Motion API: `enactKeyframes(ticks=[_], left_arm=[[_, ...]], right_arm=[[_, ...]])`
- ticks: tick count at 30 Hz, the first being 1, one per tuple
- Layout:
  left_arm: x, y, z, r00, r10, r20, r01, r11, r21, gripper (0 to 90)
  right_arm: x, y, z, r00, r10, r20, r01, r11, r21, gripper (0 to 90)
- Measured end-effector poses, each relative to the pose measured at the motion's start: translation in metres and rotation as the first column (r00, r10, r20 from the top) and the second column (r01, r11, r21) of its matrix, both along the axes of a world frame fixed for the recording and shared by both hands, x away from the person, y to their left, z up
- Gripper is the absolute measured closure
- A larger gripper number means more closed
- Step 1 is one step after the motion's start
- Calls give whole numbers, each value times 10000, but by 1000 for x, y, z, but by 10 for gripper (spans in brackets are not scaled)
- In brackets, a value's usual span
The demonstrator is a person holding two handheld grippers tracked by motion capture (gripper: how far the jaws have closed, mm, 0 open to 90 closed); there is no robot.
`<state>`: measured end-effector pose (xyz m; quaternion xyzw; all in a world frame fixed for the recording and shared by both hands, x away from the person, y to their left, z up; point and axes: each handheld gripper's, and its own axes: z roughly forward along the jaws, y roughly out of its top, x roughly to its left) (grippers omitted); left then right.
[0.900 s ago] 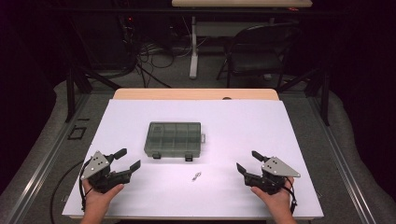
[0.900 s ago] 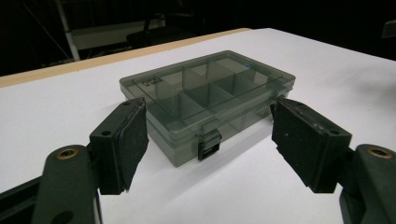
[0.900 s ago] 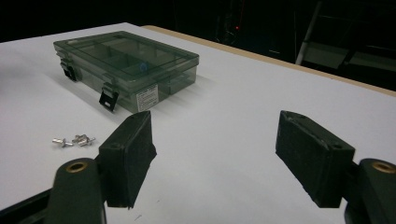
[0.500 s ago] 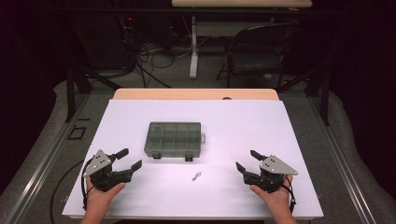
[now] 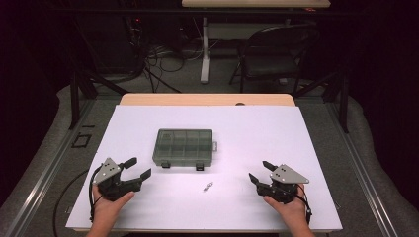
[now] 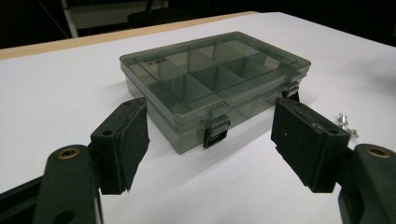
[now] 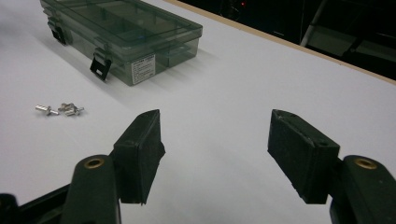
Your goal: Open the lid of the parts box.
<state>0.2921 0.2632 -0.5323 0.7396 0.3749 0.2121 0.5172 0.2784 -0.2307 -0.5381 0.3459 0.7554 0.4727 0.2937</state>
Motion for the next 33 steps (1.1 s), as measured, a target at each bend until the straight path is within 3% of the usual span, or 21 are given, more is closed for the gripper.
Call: enactKeyframes(ticks=[12,16,17,19,22,23,26,32,33], left_arm=[[5,-2,-4,9998,54,-204,-49,9997,228,316],[7,-1,-5,9992,127,-369,-118,9996,241,381],[8,0,-5,9974,307,-646,-292,9993,241,418],[11,1,-6,9954,495,-814,-470,9984,322,439],[13,1,-7,9948,725,-719,-696,9967,429,474],[16,3,-7,9921,715,-1034,-693,9973,244,498],[23,5,-11,9851,1060,-1358,-1027,9942,310,523],[31,4,-14,9834,980,-1525,-920,9947,455,639],[34,3,-13,9824,898,-1638,-816,9951,563,661]], right_arm=[[2,0,-2,9999,3,-114,-3,10000,-25,367],[2,0,-2,9989,56,-465,-50,9999,117,411],[2,0,-2,9985,96,-541,-83,9997,244,434],[1,0,-1,9984,74,-566,-58,9996,283,452],[0,1,0,9984,13,-561,1,9997,238,458],[0,1,0,9981,119,-604,-106,9997,218,474],[0,3,0,9977,87,-677,-79,9999,130,488],[4,9,-2,9945,-14,-1045,8,10000,-59,543],[7,10,-3,9917,76,-1281,-66,9999,81,573]])
